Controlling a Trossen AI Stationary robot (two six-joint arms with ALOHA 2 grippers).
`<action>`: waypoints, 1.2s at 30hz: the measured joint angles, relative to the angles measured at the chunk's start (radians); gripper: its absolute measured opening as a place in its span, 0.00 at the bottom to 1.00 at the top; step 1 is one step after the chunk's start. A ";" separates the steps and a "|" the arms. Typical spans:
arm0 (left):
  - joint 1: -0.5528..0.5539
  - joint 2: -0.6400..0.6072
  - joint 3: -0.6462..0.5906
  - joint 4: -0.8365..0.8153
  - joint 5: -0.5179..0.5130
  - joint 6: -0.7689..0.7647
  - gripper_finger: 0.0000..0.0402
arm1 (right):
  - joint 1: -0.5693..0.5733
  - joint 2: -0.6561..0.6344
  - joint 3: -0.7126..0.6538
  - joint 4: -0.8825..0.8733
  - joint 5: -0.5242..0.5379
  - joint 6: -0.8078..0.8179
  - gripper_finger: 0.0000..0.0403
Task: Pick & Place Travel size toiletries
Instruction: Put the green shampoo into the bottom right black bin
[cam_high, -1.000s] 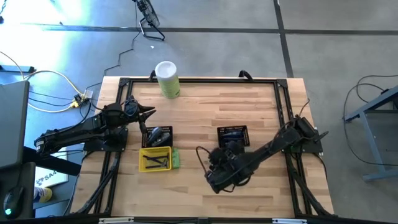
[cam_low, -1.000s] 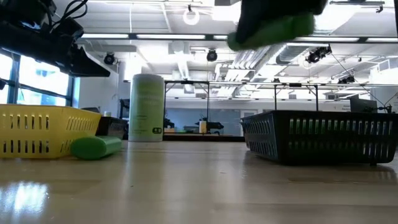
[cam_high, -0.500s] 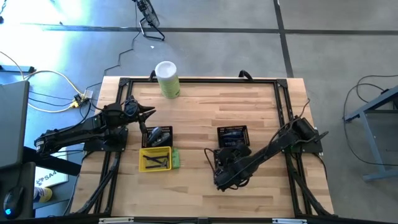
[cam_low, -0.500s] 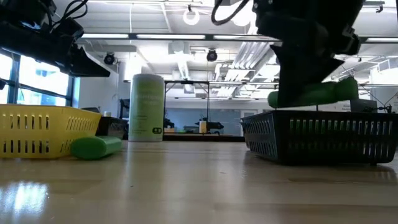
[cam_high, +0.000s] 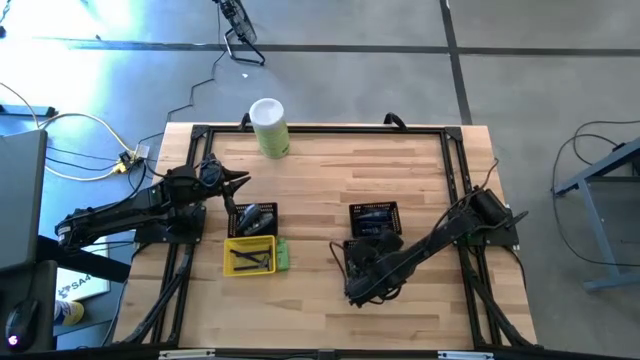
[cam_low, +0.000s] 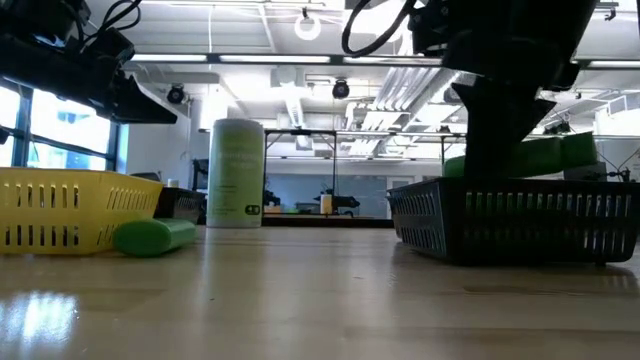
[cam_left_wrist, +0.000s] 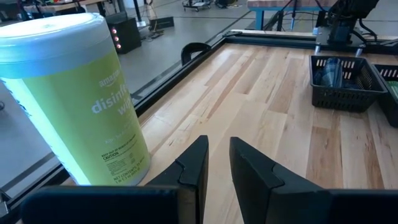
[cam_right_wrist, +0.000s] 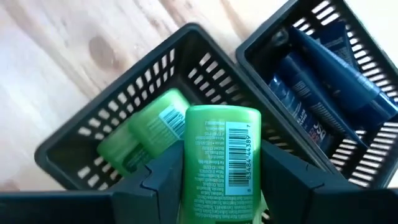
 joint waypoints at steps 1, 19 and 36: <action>0.000 0.000 0.000 0.000 0.000 0.000 0.16 | 0.000 0.000 0.000 0.000 -0.007 -0.024 0.43; 0.000 0.000 0.000 0.000 0.001 0.000 0.16 | -0.008 0.000 0.000 0.009 -0.074 -0.189 0.43; 0.000 0.000 0.000 0.000 0.005 0.000 0.16 | -0.026 0.000 0.000 0.009 -0.066 -0.221 0.58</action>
